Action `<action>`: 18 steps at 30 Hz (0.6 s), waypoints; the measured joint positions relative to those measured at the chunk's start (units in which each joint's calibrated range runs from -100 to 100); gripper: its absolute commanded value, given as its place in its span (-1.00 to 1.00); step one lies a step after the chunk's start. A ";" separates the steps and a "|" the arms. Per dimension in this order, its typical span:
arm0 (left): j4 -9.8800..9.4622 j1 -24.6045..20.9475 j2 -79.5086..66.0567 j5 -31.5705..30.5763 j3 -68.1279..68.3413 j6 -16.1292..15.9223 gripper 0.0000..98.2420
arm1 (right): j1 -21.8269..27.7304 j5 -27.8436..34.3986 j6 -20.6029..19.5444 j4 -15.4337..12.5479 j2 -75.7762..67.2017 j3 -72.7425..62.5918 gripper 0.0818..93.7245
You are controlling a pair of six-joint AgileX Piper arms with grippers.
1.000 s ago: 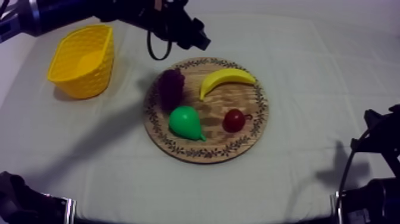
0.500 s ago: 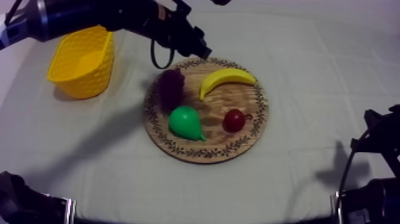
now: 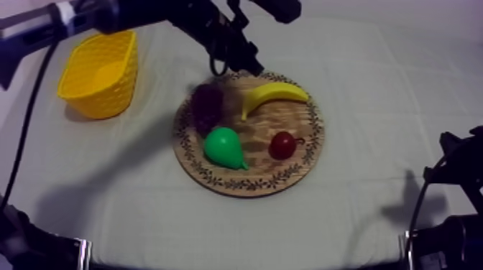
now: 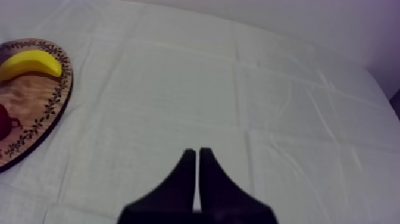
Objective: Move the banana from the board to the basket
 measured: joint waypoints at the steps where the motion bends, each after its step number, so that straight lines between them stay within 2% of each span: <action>1: 0.13 -0.03 1.50 1.41 -1.81 -0.51 0.03 | 0.00 0.00 0.00 0.00 0.00 0.00 -0.99; 6: 0.32 0.05 8.96 8.78 -10.61 -1.99 0.03 | 0.00 0.00 0.00 0.00 0.00 0.00 -0.99; 18: 0.25 0.97 23.55 22.56 -29.97 -2.58 0.00 | 0.00 0.00 -0.01 0.00 0.00 0.00 -0.99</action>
